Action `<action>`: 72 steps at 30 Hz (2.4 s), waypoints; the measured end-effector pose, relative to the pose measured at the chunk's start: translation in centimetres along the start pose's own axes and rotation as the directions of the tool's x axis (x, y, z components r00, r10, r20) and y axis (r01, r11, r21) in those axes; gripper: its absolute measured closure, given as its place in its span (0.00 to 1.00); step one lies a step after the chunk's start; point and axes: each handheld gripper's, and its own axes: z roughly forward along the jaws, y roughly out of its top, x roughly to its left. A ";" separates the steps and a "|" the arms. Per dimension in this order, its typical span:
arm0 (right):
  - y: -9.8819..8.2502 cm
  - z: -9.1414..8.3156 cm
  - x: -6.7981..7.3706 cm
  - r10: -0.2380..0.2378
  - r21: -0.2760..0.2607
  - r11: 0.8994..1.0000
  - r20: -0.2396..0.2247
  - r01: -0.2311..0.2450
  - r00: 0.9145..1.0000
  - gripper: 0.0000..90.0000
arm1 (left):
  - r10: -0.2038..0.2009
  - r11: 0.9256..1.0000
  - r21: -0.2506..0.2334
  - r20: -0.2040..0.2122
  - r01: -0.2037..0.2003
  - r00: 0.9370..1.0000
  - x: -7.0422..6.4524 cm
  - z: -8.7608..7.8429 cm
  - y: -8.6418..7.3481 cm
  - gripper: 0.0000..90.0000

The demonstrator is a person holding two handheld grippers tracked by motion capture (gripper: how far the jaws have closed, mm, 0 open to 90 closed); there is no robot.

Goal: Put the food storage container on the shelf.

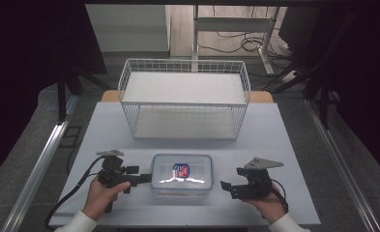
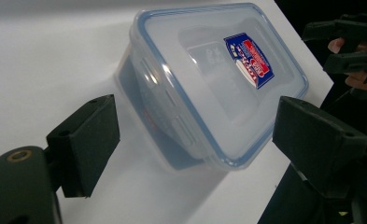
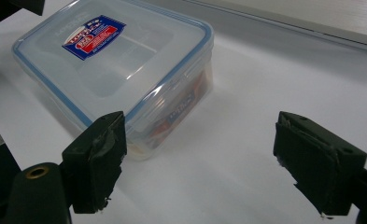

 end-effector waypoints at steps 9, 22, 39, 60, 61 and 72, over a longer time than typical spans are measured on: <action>0.1 0.3 0.2 -0.011 0.004 1.000 -0.005 0.011 1.000 0.19 | -0.044 0.998 0.049 0.059 0.041 0.997 1.1 2.5 0.6 0.19; 0.3 1.3 0.3 0.017 0.016 1.000 -0.057 -0.016 0.998 0.18 | -0.108 0.991 0.088 0.125 0.097 0.986 1.9 4.3 0.4 0.25; 1.8 7.2 -1.5 0.355 0.175 0.932 -0.277 -0.316 0.893 0.15 | -0.103 0.992 0.084 0.126 0.093 0.987 2.0 4.1 0.4 0.29; 1.5 6.1 -1.9 0.483 0.205 0.875 -0.307 -0.438 0.820 0.48 | -0.108 0.994 0.041 0.126 0.104 0.986 1.3 3.1 0.3 0.40; 1.4 6.0 -1.9 0.489 0.205 0.872 -0.308 -0.445 0.816 0.49 | -0.105 0.994 0.041 0.126 0.101 0.986 1.2 2.9 0.3 0.41; 1.3 4.9 -1.3 0.491 0.181 0.871 -0.297 -0.457 0.819 0.53 | -0.090 0.996 0.012 0.143 0.089 0.986 0.4 1.9 -0.1 0.52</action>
